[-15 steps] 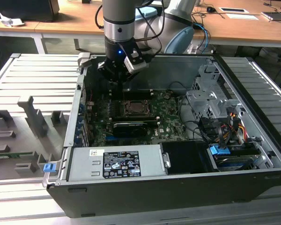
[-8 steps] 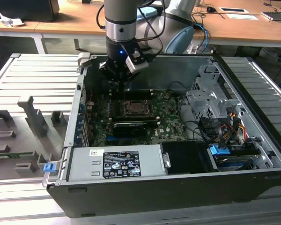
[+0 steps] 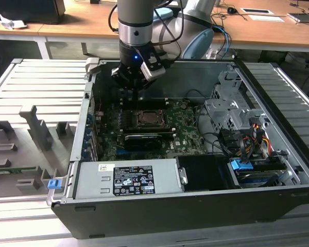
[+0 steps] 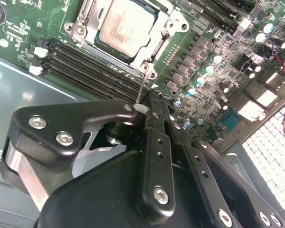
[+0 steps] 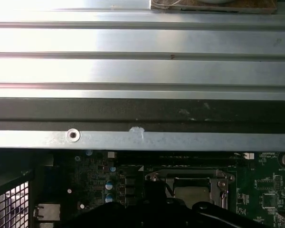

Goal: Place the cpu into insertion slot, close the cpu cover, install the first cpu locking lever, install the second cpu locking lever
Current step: 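Install the first cpu locking lever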

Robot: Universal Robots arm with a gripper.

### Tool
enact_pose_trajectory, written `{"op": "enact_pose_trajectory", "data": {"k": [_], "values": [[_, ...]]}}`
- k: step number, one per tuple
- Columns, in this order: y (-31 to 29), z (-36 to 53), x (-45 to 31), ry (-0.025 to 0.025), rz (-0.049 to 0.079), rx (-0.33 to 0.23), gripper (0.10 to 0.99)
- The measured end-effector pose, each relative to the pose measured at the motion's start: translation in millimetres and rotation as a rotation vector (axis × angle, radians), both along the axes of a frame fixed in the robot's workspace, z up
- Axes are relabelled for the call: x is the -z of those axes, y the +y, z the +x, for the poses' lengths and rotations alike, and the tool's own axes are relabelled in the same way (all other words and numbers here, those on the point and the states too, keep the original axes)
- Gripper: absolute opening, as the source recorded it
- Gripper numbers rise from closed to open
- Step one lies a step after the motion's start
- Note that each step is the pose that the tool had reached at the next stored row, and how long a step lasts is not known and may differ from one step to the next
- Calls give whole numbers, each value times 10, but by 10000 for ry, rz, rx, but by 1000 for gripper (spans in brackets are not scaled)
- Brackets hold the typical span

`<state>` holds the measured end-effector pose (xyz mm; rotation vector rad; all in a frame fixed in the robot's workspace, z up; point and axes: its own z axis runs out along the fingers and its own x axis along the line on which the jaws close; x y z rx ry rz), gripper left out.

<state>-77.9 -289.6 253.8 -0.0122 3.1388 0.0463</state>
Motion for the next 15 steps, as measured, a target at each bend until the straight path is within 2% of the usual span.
{"op": "enact_pose_trajectory", "data": {"k": [15], "values": [[0, 148, 5, 0, 0, 0, 106]]}}
